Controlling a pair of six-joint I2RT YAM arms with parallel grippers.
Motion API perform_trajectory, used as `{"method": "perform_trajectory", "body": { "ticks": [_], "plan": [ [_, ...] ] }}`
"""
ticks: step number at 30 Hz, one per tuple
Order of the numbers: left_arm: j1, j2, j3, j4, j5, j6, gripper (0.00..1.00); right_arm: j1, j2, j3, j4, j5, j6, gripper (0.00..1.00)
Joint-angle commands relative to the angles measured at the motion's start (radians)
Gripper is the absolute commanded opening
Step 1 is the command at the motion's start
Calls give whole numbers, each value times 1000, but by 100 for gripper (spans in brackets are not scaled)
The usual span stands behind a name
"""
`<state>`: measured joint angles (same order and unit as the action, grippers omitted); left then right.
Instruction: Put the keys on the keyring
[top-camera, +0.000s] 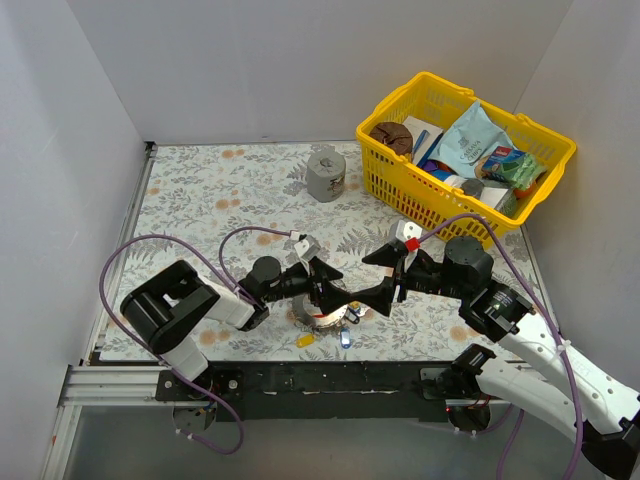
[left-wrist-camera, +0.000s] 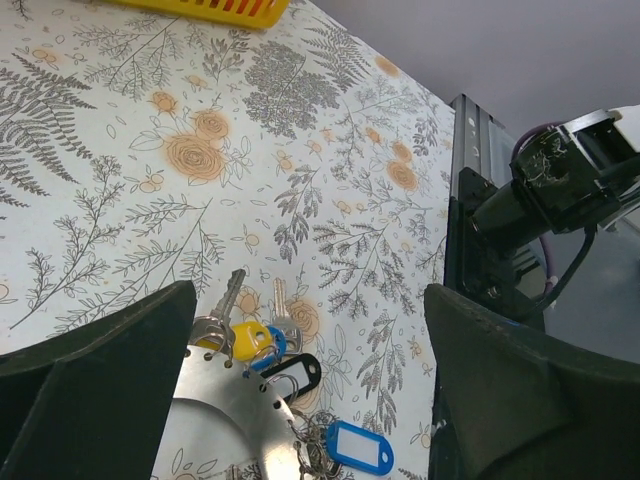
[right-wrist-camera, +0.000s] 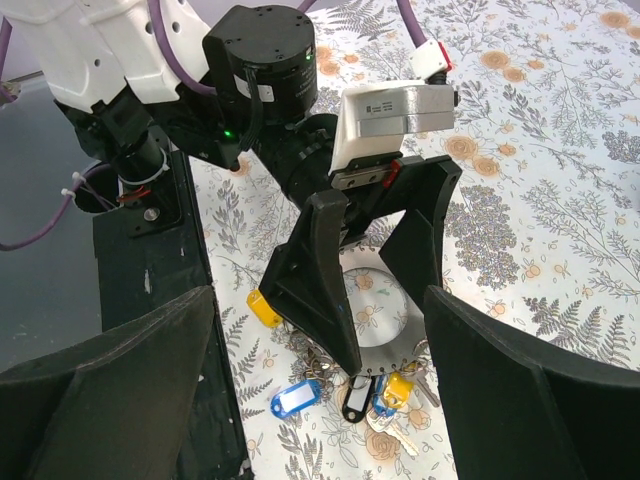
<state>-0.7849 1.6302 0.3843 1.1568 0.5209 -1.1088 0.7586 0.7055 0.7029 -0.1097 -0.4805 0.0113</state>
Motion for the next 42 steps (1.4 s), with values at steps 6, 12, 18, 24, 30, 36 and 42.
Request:
{"method": "perform_trajectory", "body": {
  "ticks": [6,12,18,24,30,36,42],
  "plan": [
    [-1,-93,-12,-8,-15,26,98,-4,-1,-5,33,2,-8,93],
    [-1,-116,-5,-63,-2,41,98,-4,-3,-13,41,10,-7,93],
    [-1,-150,-7,-137,1,73,98,-2,-6,-22,47,13,-2,93],
    [-1,-181,-2,-256,-25,110,98,-4,-6,-39,51,16,4,93],
    [-1,-222,-10,-394,-99,115,98,-4,-3,-59,56,34,7,93],
    [-1,-283,-38,-515,-160,87,98,-2,-8,-114,90,48,30,94],
    [1,-401,-91,-618,-288,40,98,-4,-20,-171,128,72,58,94]
  ]
}}
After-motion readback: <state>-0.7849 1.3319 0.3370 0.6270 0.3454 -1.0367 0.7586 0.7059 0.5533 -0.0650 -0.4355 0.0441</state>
